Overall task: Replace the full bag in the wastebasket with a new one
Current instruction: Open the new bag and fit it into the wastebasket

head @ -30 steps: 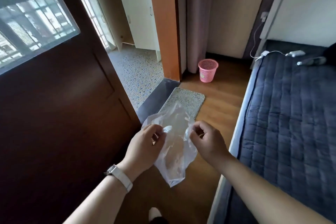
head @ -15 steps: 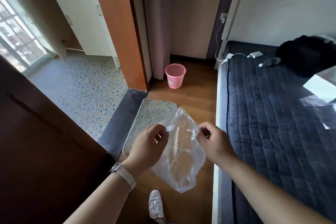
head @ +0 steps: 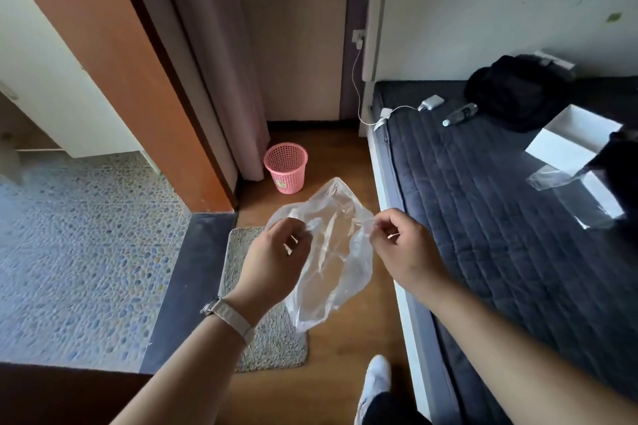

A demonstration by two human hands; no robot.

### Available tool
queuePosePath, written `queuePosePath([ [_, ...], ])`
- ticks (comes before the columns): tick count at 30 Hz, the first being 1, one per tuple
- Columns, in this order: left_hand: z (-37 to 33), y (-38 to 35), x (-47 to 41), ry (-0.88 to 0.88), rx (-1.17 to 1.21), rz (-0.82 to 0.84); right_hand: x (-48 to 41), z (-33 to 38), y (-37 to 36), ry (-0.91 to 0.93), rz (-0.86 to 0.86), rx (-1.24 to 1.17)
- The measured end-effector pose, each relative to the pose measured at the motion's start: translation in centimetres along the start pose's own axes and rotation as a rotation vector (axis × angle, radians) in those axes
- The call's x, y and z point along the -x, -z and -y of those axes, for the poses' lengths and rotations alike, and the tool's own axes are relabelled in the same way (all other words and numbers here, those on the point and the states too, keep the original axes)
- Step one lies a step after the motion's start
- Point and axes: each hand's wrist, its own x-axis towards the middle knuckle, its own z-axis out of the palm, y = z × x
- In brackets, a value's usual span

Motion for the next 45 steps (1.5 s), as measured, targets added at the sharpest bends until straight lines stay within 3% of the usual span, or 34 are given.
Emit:
queuePosePath([
  [14,-1.7,-10.6,-21.3,0.091,-0.130,0.045,-23.7,-10.6,1.3,0.000,0.199,-0.122],
  [22,-1.6,-13.9,-30.8,0.128,-0.159,0.028,-34.1,-13.8,2.7,0.007,0.189,-0.108],
  [35,9.8,-17.5,-51.4,0.218,-0.073,0.022,-54.1,-16.3,-3.5,-0.051,0.214,0.057],
  [45,19.1,-14.0,-66.9,0.342,-0.030,0.090,-71.5,-13.0,-11.0,-0.092,0.325,0.175],
])
